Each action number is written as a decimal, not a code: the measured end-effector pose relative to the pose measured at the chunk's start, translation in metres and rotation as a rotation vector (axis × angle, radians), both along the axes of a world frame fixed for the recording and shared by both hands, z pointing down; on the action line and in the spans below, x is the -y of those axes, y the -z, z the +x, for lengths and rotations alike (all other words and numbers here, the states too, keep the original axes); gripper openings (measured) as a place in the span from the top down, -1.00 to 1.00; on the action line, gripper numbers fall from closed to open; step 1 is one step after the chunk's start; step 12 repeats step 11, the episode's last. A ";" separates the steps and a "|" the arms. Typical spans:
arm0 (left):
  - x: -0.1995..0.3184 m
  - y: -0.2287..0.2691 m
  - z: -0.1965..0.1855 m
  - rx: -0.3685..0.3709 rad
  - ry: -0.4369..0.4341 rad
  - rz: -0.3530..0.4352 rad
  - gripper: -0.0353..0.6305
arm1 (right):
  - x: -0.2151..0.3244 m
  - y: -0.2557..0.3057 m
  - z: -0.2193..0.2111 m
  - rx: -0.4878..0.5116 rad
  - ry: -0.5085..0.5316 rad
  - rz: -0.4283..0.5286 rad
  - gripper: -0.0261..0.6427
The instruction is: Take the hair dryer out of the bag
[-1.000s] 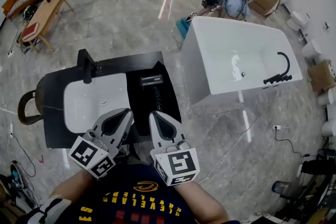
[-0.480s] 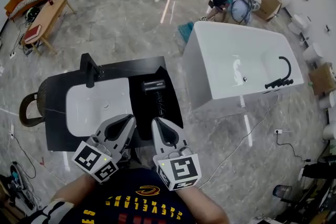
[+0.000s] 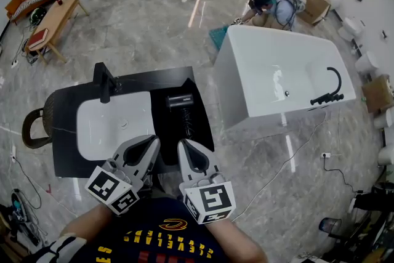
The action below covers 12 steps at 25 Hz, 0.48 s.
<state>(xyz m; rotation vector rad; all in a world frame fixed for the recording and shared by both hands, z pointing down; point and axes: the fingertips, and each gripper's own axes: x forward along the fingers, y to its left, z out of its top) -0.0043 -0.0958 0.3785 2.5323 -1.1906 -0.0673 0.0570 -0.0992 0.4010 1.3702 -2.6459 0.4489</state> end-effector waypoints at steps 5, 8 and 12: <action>0.002 -0.003 0.001 0.001 0.001 -0.005 0.88 | 0.001 -0.002 0.000 0.001 0.004 -0.006 0.90; 0.001 -0.003 0.000 0.002 -0.002 -0.006 0.88 | 0.000 -0.004 -0.001 0.004 0.001 -0.013 0.90; 0.001 -0.004 0.000 0.004 -0.006 -0.008 0.88 | 0.001 -0.003 -0.001 -0.001 -0.002 -0.014 0.90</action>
